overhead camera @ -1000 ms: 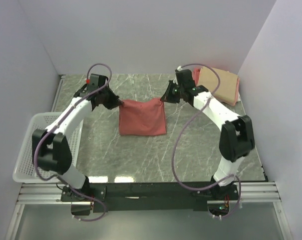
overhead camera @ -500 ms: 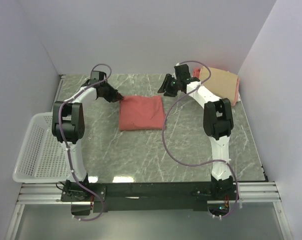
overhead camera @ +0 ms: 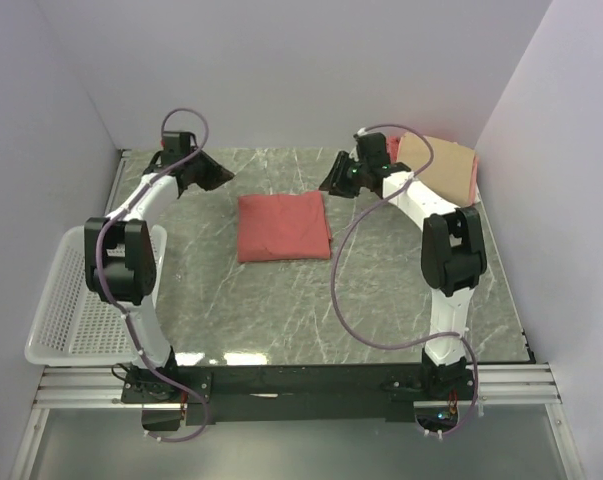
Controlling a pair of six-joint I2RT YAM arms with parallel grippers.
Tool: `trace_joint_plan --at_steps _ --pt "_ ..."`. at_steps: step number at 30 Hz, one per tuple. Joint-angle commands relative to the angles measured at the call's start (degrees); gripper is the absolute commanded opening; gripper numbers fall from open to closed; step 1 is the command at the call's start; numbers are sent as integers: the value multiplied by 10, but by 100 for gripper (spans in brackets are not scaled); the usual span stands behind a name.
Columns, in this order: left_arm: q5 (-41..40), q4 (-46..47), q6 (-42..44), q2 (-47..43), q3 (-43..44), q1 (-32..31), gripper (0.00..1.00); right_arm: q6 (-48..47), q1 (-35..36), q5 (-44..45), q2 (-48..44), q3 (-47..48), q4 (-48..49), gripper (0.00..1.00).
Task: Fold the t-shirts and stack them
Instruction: Fold the tshirt
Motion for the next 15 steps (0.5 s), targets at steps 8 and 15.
trace_joint_plan --at_steps 8,15 --pt "-45 -48 32 26 17 -104 1 37 67 -95 19 -26 110 25" --pt "-43 -40 79 129 94 -96 0 46 39 -128 150 65 112 23"
